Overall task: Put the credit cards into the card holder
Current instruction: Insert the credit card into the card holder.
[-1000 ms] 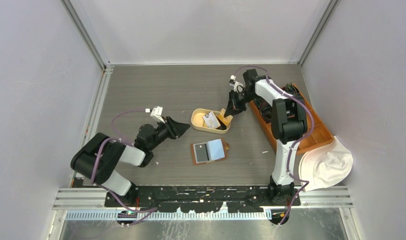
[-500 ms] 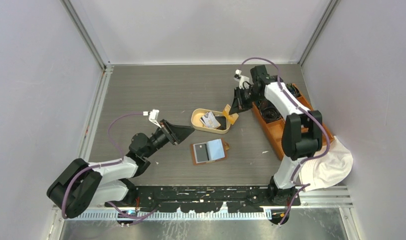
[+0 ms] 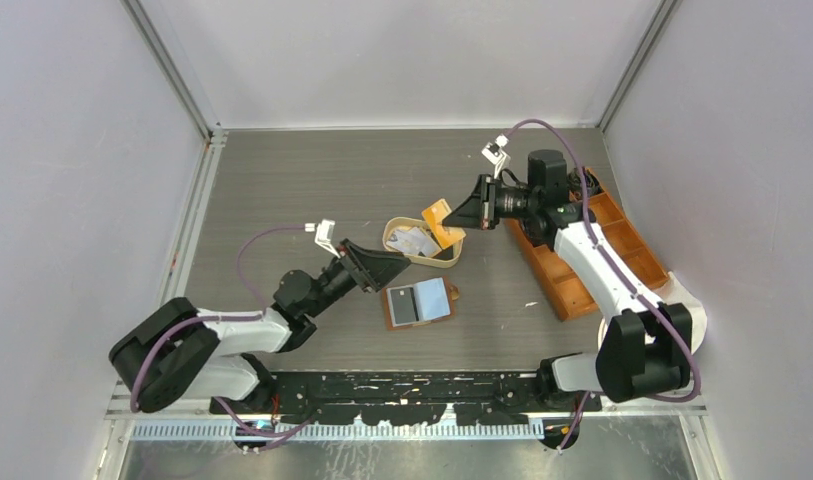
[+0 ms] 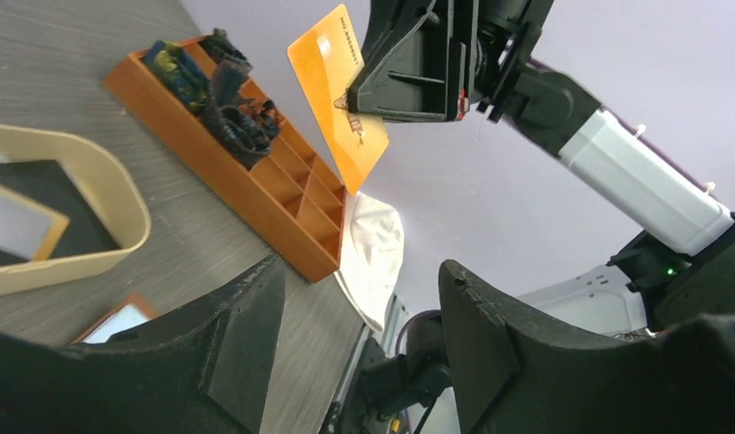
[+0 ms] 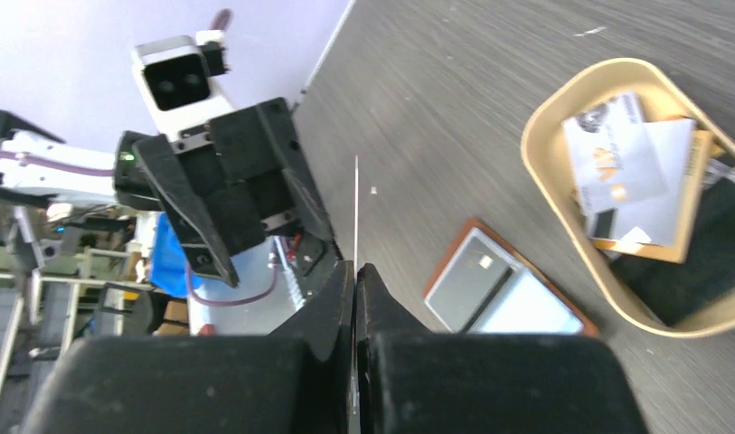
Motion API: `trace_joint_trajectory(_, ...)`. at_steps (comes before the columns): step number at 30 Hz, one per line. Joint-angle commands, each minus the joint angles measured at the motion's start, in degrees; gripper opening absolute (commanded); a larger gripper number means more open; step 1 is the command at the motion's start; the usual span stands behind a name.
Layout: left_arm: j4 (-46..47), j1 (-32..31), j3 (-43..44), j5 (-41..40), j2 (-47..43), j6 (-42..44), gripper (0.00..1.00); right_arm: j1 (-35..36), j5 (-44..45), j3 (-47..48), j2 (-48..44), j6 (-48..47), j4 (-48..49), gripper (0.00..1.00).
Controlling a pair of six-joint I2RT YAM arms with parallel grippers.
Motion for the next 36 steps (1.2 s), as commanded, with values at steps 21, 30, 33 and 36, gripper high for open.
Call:
trace_joint_trajectory(21,9.84,-6.17,15.18,-5.29,14.35,1.52,0.01,6.47,-7.14,-6.22,-4.55,18.56,29.21,0.02)
trace_joint_trajectory(30,6.05,-5.35,10.33,0.55,8.66,7.37,0.0,6.42,-6.17,-1.42,-6.88,-1.14,9.15,0.42)
trace_joint_trajectory(33,-3.33,-4.32,9.8,7.03,4.49,10.3,0.0,6.44,-5.9,-1.23,-8.61,-7.77,5.59,0.53)
trace_joint_trajectory(36,-18.34,-3.97,11.66,14.63,0.42,14.99,0.0,7.56,-7.37,-3.47,-10.29,-11.77,6.24,0.63)
